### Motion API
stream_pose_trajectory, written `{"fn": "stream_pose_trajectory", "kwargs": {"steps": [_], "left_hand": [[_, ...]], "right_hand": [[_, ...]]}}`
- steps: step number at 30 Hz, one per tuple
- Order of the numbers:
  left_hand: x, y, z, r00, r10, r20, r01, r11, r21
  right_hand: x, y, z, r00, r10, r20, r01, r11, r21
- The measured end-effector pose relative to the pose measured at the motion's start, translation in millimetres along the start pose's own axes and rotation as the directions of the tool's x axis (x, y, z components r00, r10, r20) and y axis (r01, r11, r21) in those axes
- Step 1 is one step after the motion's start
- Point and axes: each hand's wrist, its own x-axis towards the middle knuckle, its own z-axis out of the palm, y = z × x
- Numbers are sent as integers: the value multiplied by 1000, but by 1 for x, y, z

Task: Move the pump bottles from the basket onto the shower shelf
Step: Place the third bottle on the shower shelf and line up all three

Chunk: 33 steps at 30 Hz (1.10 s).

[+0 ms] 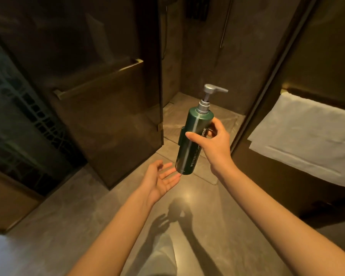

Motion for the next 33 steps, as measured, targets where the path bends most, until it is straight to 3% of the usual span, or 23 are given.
{"fn": "stream_pose_trajectory", "kwargs": {"steps": [6,11,17,24,33], "left_hand": [[77,103,47,996,14,89,-17,999,38],[145,158,72,992,-68,105,64,997,39],[251,214,135,995,-87,56,85,996,41],[354,305,234,994,-36,106,33,999,24],[474,392,311,1000,-23,19,23,999,-28]], "right_hand": [[130,-11,28,997,-46,-62,45,999,-21],[215,12,37,992,-4,-125,9,999,34],[340,42,33,991,26,-134,-19,998,54],[511,36,17,995,8,-100,4,993,116],[681,53,20,996,-5,-84,11,998,69]]}}
